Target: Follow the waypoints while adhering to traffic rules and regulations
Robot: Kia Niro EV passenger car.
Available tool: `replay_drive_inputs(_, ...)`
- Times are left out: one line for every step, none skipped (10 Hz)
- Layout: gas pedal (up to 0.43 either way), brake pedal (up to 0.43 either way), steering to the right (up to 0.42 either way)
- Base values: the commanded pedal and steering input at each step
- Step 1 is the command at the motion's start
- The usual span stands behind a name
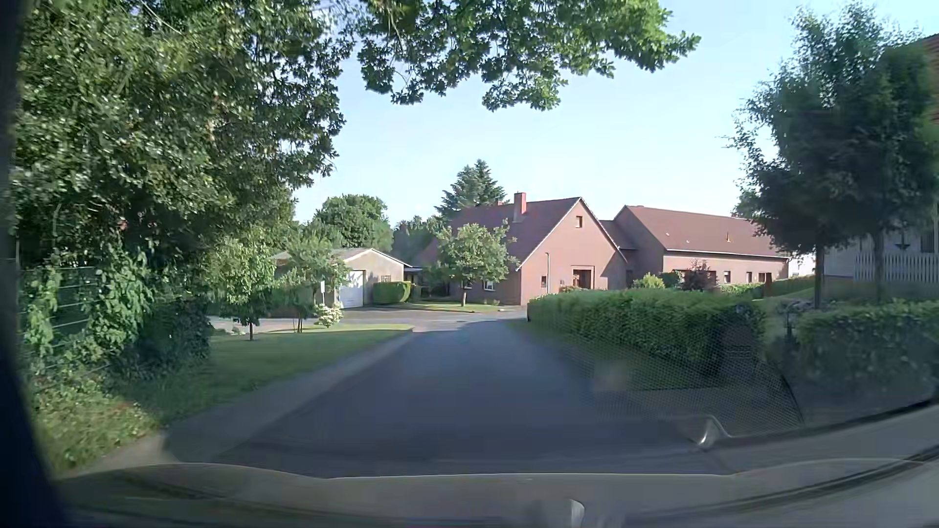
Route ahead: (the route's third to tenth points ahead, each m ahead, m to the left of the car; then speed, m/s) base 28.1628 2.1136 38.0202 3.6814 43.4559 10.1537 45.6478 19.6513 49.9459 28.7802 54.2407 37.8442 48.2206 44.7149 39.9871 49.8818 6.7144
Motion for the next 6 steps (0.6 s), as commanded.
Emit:
replay_drive_inputs(0.087, 0.006, -0.019)
replay_drive_inputs(0.087, 0.006, -0.017)
replay_drive_inputs(0.087, 0.006, -0.017)
replay_drive_inputs(0.087, 0.006, -0.016)
replay_drive_inputs(0.087, 0.006, -0.015)
replay_drive_inputs(0.059, 0.006, -0.015)
